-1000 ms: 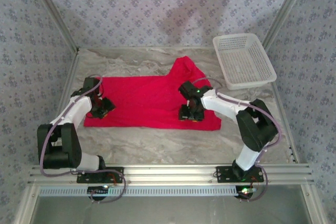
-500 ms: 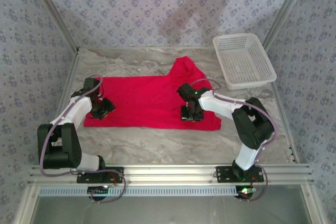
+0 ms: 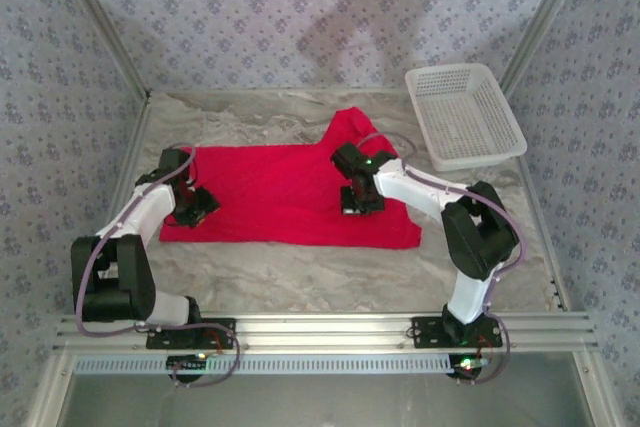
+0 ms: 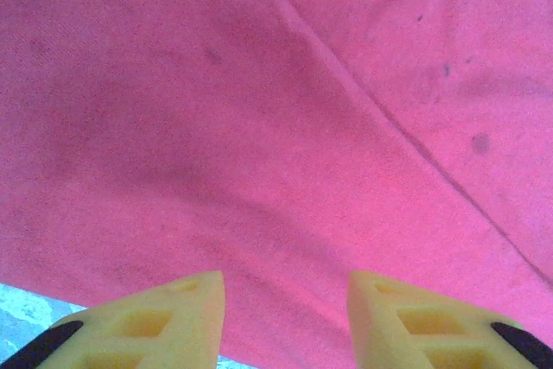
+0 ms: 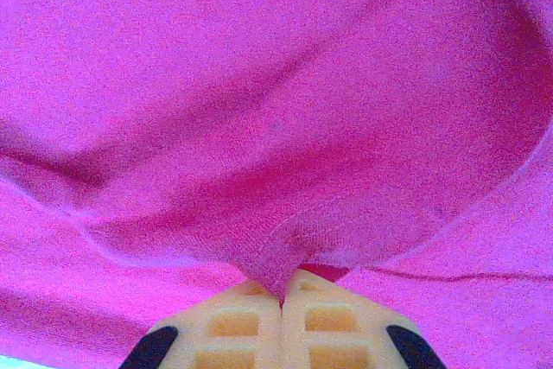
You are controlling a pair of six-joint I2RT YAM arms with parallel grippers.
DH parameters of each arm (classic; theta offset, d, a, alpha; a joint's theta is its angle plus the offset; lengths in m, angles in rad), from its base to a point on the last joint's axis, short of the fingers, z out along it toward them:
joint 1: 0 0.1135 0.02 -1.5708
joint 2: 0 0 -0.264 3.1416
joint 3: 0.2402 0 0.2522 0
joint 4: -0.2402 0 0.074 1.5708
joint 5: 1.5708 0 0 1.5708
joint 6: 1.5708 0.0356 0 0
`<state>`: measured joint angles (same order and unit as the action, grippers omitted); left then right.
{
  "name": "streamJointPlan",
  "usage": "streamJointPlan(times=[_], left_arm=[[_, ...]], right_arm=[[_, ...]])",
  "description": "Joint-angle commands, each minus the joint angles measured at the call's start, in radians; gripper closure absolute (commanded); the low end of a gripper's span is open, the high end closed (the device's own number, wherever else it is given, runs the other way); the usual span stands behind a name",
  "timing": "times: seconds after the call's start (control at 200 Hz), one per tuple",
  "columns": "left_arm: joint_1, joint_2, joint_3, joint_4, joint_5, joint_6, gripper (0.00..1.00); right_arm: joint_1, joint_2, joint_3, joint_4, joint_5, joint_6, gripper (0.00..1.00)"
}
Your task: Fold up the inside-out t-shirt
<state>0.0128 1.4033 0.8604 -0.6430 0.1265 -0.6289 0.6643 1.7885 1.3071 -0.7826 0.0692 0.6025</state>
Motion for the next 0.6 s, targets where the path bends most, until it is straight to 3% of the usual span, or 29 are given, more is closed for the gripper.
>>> streamJointPlan(times=[0.0,0.225,0.275,0.345,0.46,0.595], left_arm=[[-0.004,0.012,0.009,-0.006,0.008,0.005,0.59],[-0.004,-0.004,0.002,-0.006,0.013,0.001,0.59],[-0.005,-0.012,0.003,-0.012,0.013,-0.002,0.59],[-0.006,-0.024,0.012,-0.024,0.012,-0.002,0.59],[-0.018,-0.039,0.049,-0.058,0.013,-0.008,0.59],[-0.045,-0.033,0.097,-0.058,0.022,-0.011,0.58]], right_arm=[[-0.016,0.056,0.132,-0.052,0.123,-0.095,1.0],[-0.028,0.289,0.421,-0.036,0.151,-0.224,1.0],[-0.033,0.339,0.488,-0.063,0.15,-0.229,0.89],[-0.038,0.392,0.568,-0.098,0.125,-0.223,0.64],[-0.037,0.35,0.561,-0.132,0.11,-0.162,0.52],[-0.041,0.135,0.307,-0.037,0.07,-0.092,0.46]])
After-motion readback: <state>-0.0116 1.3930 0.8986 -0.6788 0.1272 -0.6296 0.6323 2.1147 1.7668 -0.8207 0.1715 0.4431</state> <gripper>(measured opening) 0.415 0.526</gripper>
